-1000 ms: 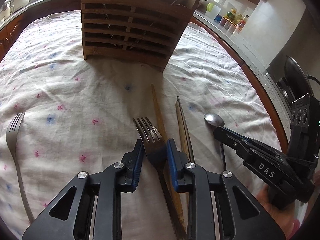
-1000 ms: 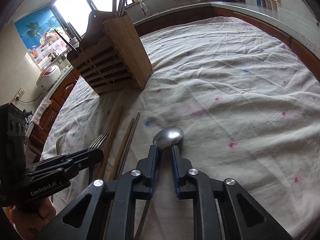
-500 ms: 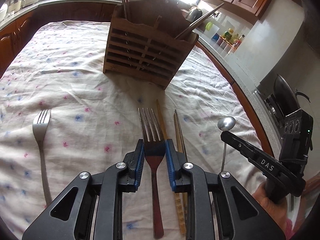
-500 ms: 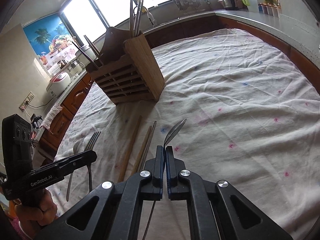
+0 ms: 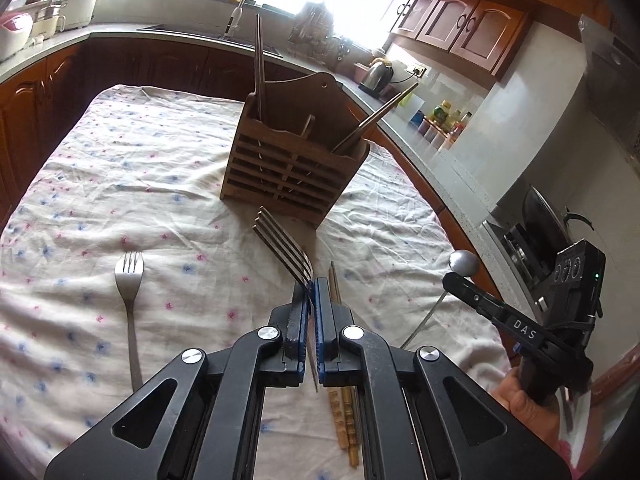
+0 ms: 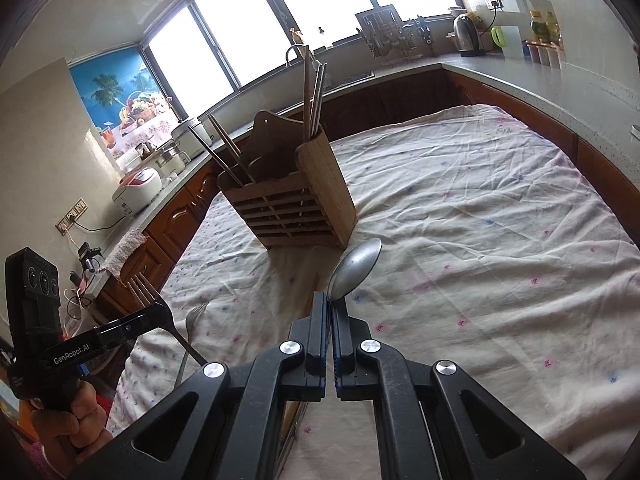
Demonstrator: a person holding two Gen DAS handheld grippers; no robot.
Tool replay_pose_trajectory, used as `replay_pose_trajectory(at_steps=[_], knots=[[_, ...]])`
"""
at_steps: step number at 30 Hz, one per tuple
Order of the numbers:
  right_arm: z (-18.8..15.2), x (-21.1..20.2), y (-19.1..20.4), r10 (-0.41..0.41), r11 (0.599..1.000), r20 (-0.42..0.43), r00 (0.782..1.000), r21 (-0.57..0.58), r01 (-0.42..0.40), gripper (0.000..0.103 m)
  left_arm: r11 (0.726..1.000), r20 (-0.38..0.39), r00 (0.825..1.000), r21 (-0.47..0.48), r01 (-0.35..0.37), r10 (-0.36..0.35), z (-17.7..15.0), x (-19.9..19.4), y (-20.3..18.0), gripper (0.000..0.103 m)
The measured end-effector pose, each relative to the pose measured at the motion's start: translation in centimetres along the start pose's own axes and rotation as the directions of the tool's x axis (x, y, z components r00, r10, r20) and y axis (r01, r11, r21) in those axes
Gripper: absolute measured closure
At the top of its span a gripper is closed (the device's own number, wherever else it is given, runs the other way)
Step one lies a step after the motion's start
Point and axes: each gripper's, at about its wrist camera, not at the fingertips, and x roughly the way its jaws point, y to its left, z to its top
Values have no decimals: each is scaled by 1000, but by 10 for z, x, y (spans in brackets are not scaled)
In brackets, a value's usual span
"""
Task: Organize utensils
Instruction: 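Lift the fork and spoon and lower them into the caddy with both tools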
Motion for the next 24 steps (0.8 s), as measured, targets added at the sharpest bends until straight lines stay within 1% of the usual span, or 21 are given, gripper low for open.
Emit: replay_pose_trajectory(at_steps=[11, 24], knots=[[18, -21, 13, 10, 1000, 76, 997, -27, -8, 101, 1000, 80, 997, 13, 9, -10, 13, -24, -3, 101], [43, -34, 24, -7, 997, 165, 986, -73, 19, 101, 1000, 175, 985, 18, 11, -14, 39, -44, -1, 101]])
